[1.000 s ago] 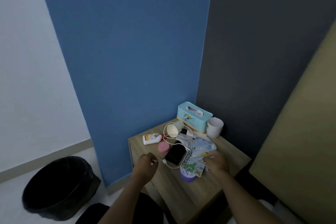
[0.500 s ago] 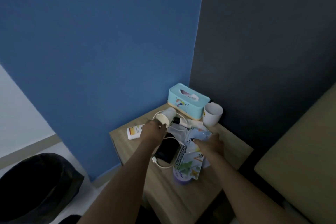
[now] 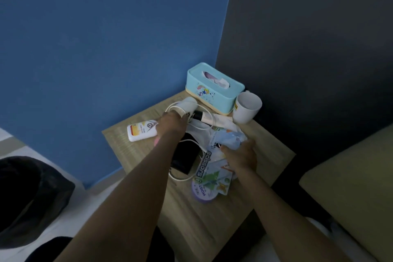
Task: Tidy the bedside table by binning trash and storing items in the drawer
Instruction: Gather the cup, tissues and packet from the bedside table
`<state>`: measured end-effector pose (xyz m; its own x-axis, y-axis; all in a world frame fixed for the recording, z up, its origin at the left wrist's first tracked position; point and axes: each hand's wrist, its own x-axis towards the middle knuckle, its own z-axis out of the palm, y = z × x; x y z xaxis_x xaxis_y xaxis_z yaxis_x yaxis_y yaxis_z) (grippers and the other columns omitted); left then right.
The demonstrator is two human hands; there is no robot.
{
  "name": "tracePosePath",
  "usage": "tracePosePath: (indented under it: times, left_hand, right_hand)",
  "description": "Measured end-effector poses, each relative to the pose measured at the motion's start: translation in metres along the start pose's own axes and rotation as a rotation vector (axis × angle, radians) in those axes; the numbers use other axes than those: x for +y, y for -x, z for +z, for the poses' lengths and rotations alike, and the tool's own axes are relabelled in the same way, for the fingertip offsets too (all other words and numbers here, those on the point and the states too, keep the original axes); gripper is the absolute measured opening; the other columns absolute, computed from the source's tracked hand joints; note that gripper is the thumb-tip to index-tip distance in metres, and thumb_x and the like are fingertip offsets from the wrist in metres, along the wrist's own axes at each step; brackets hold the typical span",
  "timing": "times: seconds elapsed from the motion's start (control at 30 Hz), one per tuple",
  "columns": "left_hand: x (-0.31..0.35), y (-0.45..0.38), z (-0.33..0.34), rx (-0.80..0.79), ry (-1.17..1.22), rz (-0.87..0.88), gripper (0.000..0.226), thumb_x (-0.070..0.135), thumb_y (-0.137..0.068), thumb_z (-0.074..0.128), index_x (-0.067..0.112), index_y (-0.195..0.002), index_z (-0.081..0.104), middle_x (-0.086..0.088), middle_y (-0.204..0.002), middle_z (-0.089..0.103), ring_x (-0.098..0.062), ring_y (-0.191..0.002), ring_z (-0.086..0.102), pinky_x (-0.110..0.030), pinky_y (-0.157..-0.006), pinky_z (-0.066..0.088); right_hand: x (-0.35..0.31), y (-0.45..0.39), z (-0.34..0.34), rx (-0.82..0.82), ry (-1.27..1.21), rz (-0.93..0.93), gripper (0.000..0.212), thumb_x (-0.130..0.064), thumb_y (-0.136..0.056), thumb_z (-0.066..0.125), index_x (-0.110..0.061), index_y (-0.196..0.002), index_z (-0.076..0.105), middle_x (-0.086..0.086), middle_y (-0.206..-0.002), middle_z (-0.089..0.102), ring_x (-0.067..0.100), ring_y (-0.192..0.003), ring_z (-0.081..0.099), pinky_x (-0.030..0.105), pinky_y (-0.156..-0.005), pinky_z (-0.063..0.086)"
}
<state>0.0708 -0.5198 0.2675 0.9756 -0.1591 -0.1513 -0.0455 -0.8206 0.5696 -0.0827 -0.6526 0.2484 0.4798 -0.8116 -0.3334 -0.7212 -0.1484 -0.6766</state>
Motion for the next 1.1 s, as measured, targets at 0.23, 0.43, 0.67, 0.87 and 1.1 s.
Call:
tracePosePath:
  times: [0.23, 0.43, 0.67, 0.87, 1.1]
  left_hand:
    - [0.007, -0.005, 0.002, 0.038, 0.09, -0.001, 0.029, 0.034, -0.086, 0.059, 0.016, -0.108, 0.07, -0.015, -0.122, 0.062, -0.034, -0.114, 0.057, -0.041, -0.097, 0.046]
    - [0.019, -0.004, -0.023, 0.085, 0.118, 0.054, 0.03, 0.029, -0.086, 0.055, 0.004, -0.086, 0.071, -0.022, -0.104, 0.066, -0.039, -0.099, 0.06, -0.039, -0.085, 0.048]
    - [0.049, 0.01, -0.066, 0.193, 0.02, 0.154, 0.033, 0.028, -0.089, 0.049, 0.003, -0.097, 0.071, -0.018, -0.111, 0.056, -0.04, -0.107, 0.052, -0.042, -0.087, 0.044]
    - [0.065, 0.025, -0.096, 0.227, -0.048, 0.288, 0.033, 0.029, -0.093, 0.048, 0.008, -0.106, 0.07, -0.014, -0.113, 0.055, -0.035, -0.109, 0.051, -0.041, -0.087, 0.042]
    - [0.072, 0.047, -0.135, 0.296, -0.048, 0.364, 0.031, 0.028, -0.094, 0.049, 0.006, -0.102, 0.07, -0.014, -0.109, 0.058, -0.034, -0.106, 0.052, -0.041, -0.084, 0.043]
  right_hand:
    - [-0.012, -0.001, 0.002, -0.001, 0.048, -0.011, 0.071, -0.035, -0.075, 0.079, -0.006, -0.129, 0.044, 0.015, -0.126, 0.06, 0.032, -0.108, 0.062, 0.027, -0.068, 0.041]
    - [-0.031, 0.0, -0.006, 0.022, 0.062, -0.084, 0.042, -0.039, -0.081, 0.069, -0.011, -0.111, 0.065, 0.012, -0.11, 0.069, 0.032, -0.096, 0.066, 0.03, -0.067, 0.047]
    - [-0.065, 0.014, -0.026, 0.064, 0.033, -0.158, 0.039, -0.043, -0.087, 0.056, -0.008, -0.089, 0.071, 0.012, -0.092, 0.072, 0.03, -0.08, 0.069, 0.033, -0.065, 0.055]
    - [-0.087, 0.034, -0.044, 0.117, 0.071, -0.277, 0.044, -0.042, -0.094, 0.044, -0.005, -0.095, 0.07, 0.016, -0.098, 0.066, 0.03, -0.081, 0.064, 0.03, -0.063, 0.047]
    - [-0.114, 0.056, -0.069, 0.229, -0.009, -0.521, 0.041, -0.034, -0.091, 0.056, -0.008, -0.06, 0.058, 0.019, -0.084, 0.063, 0.031, -0.074, 0.063, 0.028, -0.055, 0.041]
